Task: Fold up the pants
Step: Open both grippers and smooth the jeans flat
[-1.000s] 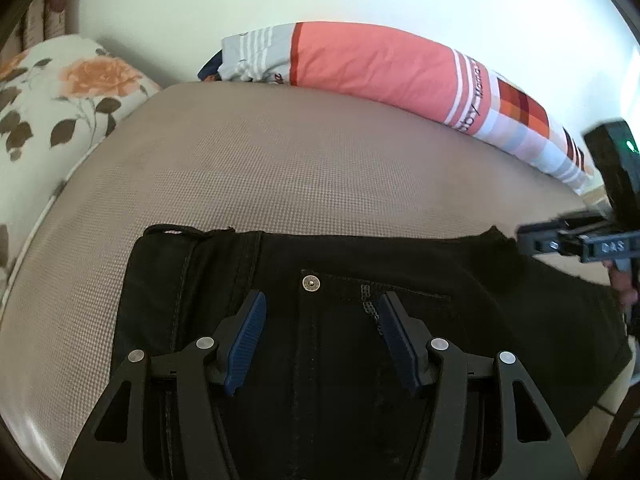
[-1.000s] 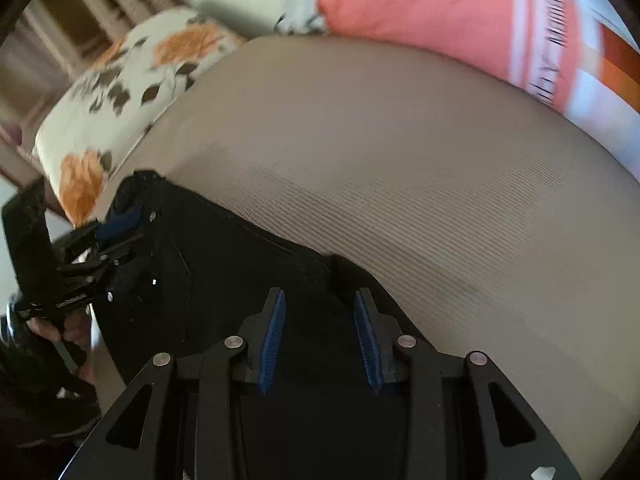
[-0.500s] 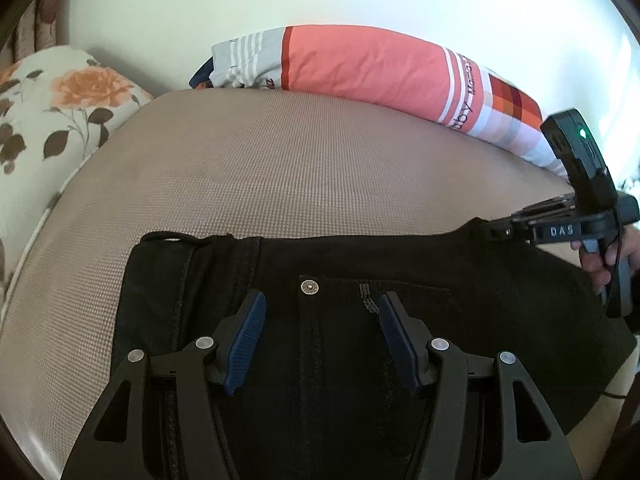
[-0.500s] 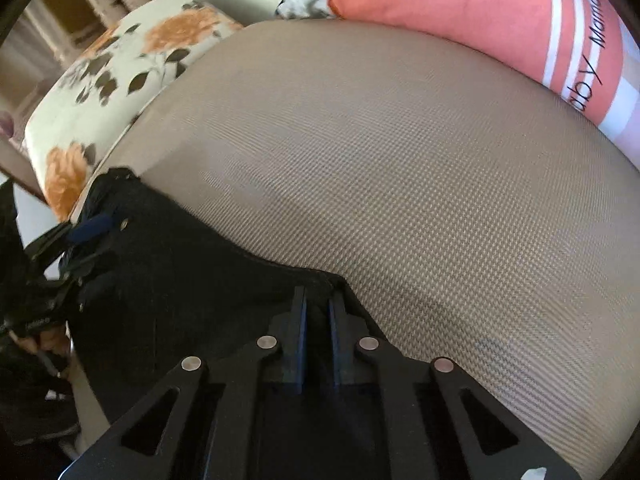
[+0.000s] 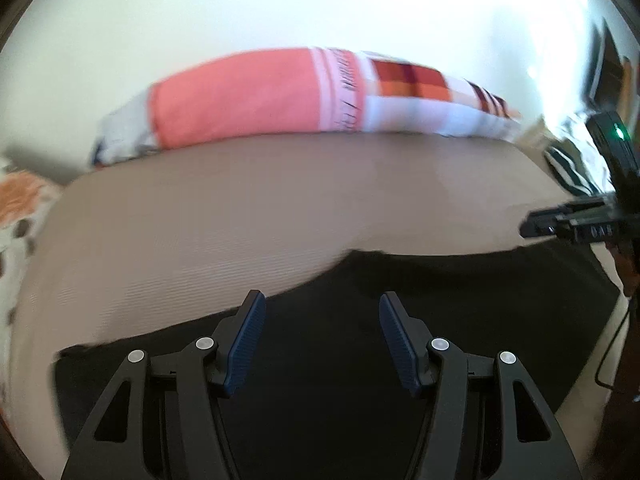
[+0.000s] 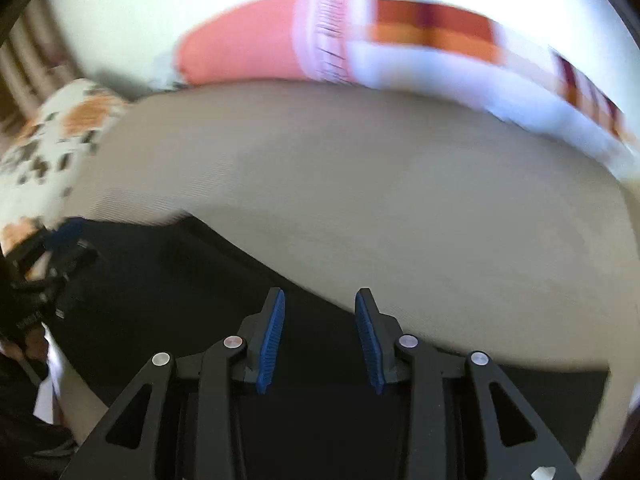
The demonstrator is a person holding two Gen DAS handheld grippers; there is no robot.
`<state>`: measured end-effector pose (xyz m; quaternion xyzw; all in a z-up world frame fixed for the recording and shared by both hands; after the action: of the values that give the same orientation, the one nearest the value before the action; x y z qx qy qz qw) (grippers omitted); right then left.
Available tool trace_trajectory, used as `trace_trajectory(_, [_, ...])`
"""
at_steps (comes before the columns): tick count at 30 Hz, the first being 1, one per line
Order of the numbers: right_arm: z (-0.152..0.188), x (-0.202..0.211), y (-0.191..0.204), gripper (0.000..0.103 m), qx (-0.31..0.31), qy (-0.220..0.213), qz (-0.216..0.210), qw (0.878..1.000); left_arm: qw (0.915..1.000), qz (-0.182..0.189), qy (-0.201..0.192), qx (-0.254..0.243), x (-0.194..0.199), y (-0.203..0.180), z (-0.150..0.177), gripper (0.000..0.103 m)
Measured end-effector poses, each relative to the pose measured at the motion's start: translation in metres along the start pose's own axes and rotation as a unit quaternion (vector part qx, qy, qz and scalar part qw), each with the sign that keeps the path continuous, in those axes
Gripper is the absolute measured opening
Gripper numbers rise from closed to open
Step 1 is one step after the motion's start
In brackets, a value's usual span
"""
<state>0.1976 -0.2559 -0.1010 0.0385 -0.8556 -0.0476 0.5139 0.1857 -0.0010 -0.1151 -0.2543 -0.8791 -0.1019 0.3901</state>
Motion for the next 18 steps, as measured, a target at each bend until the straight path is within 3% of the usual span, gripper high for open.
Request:
trace_trajectory(7, [0.052, 0.002, -0.083, 0.036, -0.094, 0.002, 0.050, 0.994, 0.9987, 0.025, 0.034, -0.029, -0.054, -0.047, -0.016, 0.060])
trace_trajectory(15, [0.046, -0.018, -0.089, 0.034, -0.098, -0.025, 0.078, 0.992, 0.9972, 0.003, 0.075, -0.006, -0.094, -0.042, -0.014, 0.060])
trace_trajectory(18, [0.047, -0.018, -0.089, 0.034, -0.089, -0.032, 0.085, 0.992, 0.9974, 0.005, 0.072, 0.005, -0.095, -0.040, -0.013, 0.060])
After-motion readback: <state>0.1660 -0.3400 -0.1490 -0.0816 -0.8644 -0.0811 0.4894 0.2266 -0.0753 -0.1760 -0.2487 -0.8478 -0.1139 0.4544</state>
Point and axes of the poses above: each gripper's, at about its wrist camera, not at the fingertips, and x roughly against the way its jaws point, y to its left, z to its underside, the point moved 6 cm from there along -x, roughly the way its jaws point, and after that the axes turned 6 degrees about -x, right-handed, at the moved point
